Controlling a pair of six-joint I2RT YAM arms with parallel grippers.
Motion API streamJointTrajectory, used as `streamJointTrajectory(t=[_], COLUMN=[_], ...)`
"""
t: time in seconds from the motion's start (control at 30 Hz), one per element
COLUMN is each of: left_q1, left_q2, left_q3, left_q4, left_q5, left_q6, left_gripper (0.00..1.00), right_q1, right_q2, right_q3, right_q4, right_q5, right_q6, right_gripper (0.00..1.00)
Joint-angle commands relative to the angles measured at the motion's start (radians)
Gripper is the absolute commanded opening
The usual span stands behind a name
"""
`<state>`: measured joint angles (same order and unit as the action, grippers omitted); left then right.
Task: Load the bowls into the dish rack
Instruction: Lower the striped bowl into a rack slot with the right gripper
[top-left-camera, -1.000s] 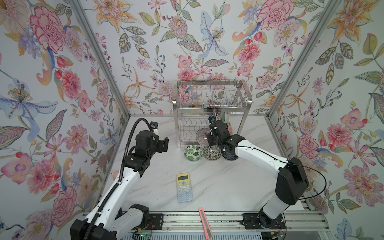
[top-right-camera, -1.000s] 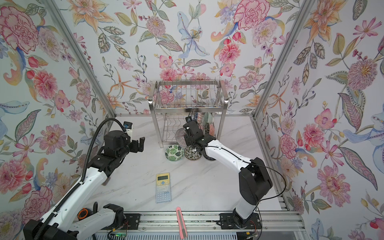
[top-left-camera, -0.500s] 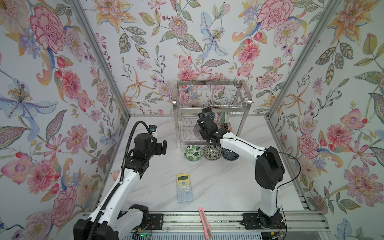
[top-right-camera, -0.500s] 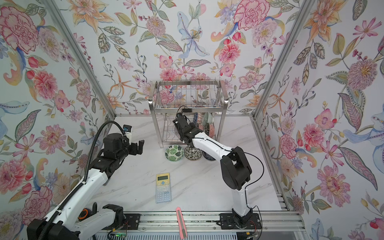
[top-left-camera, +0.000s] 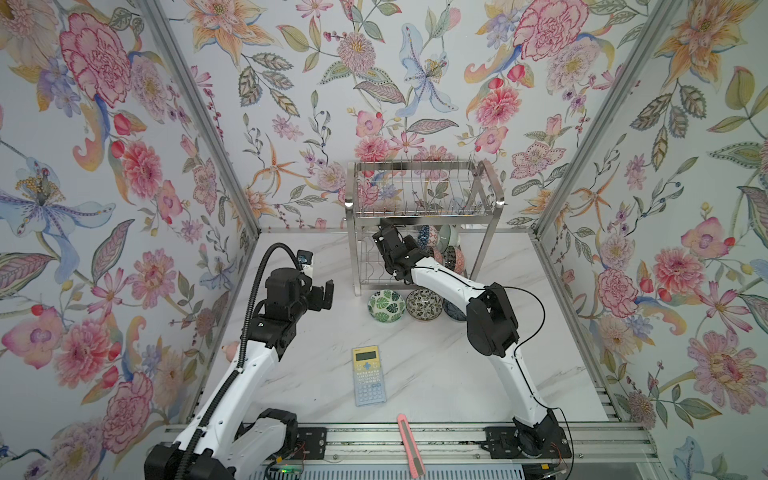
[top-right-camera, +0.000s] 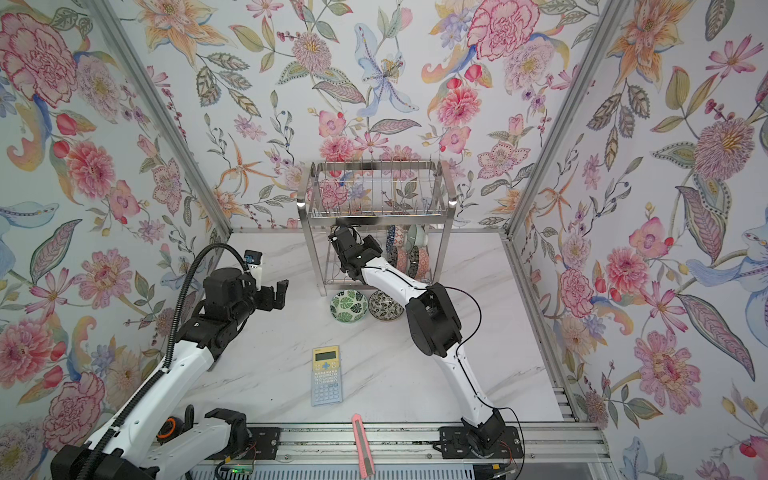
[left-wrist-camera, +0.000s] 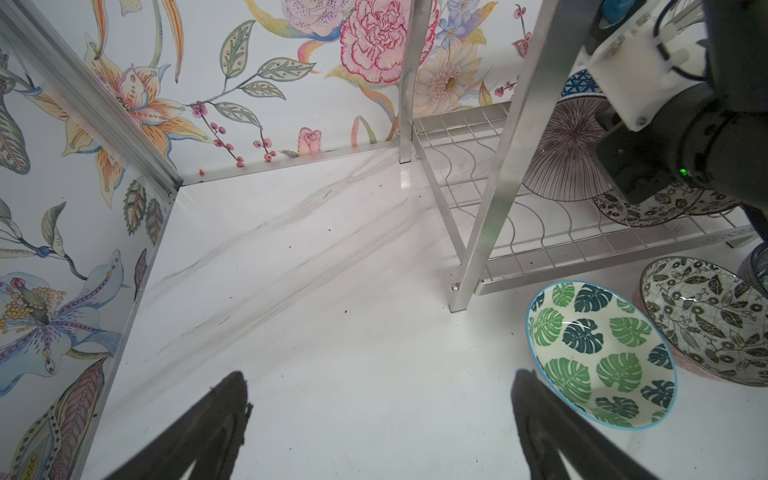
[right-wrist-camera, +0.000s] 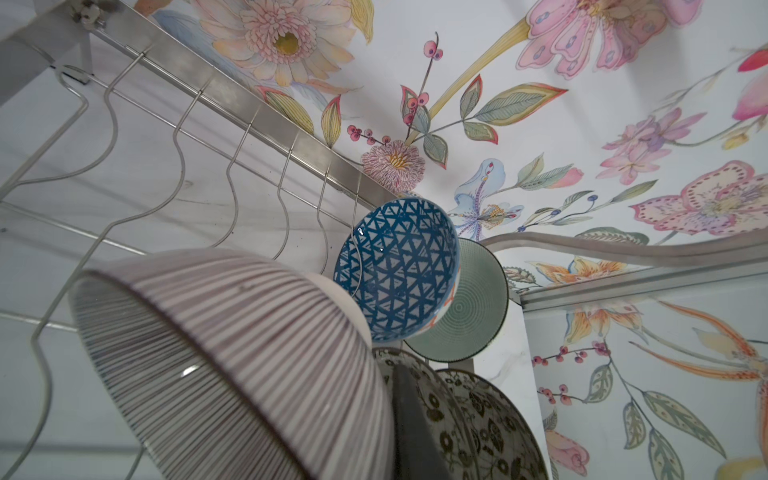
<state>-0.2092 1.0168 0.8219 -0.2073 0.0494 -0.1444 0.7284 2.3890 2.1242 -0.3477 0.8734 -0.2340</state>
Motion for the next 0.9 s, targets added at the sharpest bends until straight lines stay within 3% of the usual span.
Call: streamJointTrajectory(t=[0.0, 0.2, 0.6, 0.87], left_q1=[0.008, 0.01, 0.011, 0.013], left_q2=[-0.014, -0.011, -0.002, -0.005], left_q3=[-0.017, -0.016, -0.013, -0.015], left_q4=[0.008, 0.01, 0.011, 0.011], left_q5=[0.018, 0.024, 0.028, 0.03], left_q6=[0.011, 0.009, 0.009, 0.009], left_gripper=[0.99, 0.99, 0.99, 0.99], right_q1=[-0.022, -0.056, -0.075, -0.122], right_q2=[0.054, 0.184, 0.386, 0.454], right_q3=[0.116, 0.273, 0.407, 0.473], right_q4=[0.022, 0.081, 0.487, 0.505], right_q5=[0.078, 0.15, 0.226, 0.226], right_q6=[-0.067, -0.153, -0.42, -0.434], right_gripper=[0.0, 0.0, 0.0, 0.0])
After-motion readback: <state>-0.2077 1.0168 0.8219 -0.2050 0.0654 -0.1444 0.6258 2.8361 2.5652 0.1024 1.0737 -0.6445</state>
